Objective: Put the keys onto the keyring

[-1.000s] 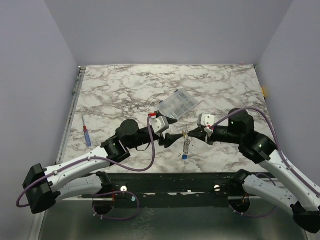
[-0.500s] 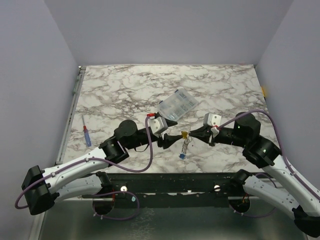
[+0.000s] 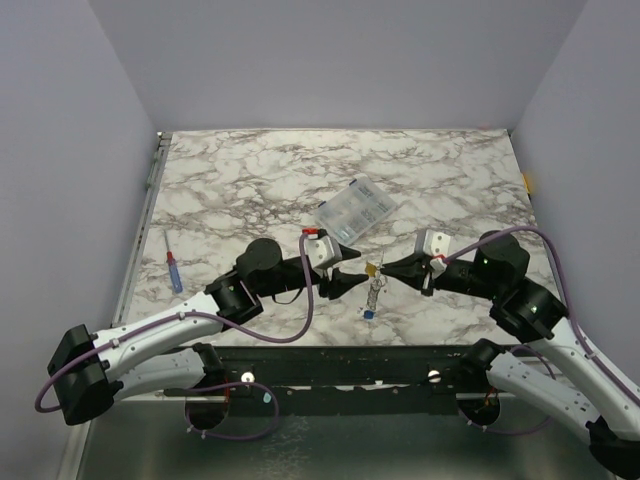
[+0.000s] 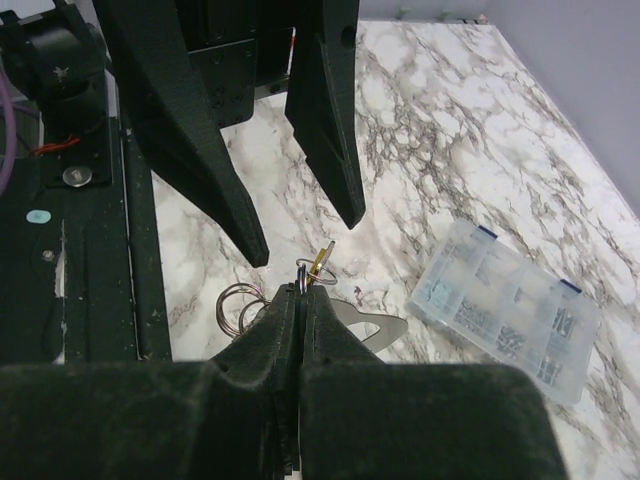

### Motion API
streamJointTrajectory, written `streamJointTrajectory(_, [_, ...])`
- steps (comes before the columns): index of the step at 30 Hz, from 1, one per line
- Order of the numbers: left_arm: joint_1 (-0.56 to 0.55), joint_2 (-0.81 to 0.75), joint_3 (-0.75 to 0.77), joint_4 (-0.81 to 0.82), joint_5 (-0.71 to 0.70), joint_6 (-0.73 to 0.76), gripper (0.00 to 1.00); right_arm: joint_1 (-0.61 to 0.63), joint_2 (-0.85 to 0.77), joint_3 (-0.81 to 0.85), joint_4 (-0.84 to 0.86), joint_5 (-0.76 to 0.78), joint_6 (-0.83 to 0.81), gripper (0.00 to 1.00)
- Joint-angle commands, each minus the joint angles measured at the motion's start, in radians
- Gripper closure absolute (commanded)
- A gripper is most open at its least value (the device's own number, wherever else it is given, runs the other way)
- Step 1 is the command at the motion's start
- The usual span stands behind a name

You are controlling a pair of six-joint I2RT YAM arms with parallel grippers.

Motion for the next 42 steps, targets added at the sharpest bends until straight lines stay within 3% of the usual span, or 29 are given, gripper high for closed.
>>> streamJointTrajectory(1, [-0.002,0.01,0.011,0.049,0.014,-0.005,0.48,0.005,-0.016,0.009,0.04,-0.006,0.012,0.99])
streamJointTrajectory(7, [-0.002,0.003,-0.003,0.084,-0.016,0.028,0.5,0.004,-0.009,0.022,0.025,-0.046,0.011,1.0])
streamJointTrajectory(18, [-0.001,-0.013,-0.017,0.091,0.103,0.128,0.52,0.005,0.0,0.041,0.028,-0.076,0.007,0.99])
streamJointTrajectory(30, [-0.004,0.043,0.0,0.091,0.124,0.165,0.68,0.004,-0.003,0.047,0.022,-0.095,0.006,0.99])
streamJointTrajectory(38, [-0.008,0.07,0.009,0.104,0.086,0.178,0.63,0.004,0.0,0.046,0.021,-0.1,0.008,0.99])
streamJointTrajectory(42, [-0.009,0.065,0.004,0.114,0.077,0.185,0.67,0.005,0.001,0.044,0.021,-0.103,0.008,0.99])
